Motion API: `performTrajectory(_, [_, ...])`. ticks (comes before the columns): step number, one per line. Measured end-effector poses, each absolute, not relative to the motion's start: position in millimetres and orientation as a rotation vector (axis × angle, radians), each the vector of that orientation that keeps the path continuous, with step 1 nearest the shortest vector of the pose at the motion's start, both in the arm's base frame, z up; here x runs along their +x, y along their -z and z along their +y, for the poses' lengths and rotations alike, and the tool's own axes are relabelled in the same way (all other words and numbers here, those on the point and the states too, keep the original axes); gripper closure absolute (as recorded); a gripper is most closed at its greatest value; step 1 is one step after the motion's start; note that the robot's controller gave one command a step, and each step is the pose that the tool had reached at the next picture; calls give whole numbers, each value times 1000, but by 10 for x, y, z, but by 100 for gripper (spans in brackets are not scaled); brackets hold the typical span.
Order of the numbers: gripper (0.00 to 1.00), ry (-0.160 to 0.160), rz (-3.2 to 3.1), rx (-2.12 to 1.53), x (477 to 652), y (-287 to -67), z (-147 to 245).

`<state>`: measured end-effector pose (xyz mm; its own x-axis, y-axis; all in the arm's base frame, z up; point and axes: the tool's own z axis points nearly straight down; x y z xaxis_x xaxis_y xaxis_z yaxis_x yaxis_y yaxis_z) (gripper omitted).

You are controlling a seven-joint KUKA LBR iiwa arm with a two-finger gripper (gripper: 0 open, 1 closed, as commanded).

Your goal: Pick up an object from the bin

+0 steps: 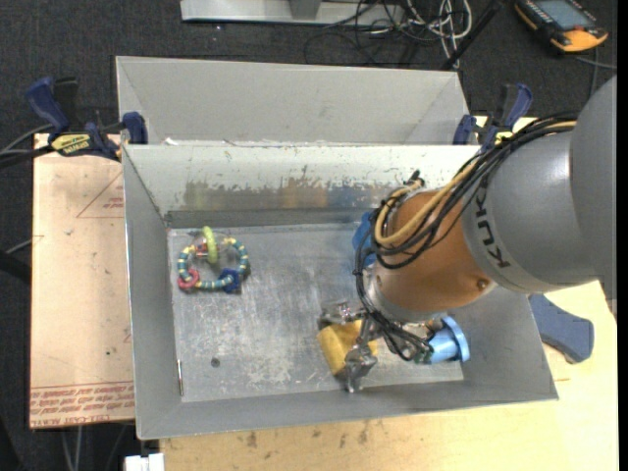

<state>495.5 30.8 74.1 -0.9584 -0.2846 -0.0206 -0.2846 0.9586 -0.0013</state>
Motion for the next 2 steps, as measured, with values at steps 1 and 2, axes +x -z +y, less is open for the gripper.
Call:
performTrajectory(1, [100,-3,3089,-449,4955,-741,308])
performTrajectory(2, [100,-1,3097,-493,5081,-2947,551])
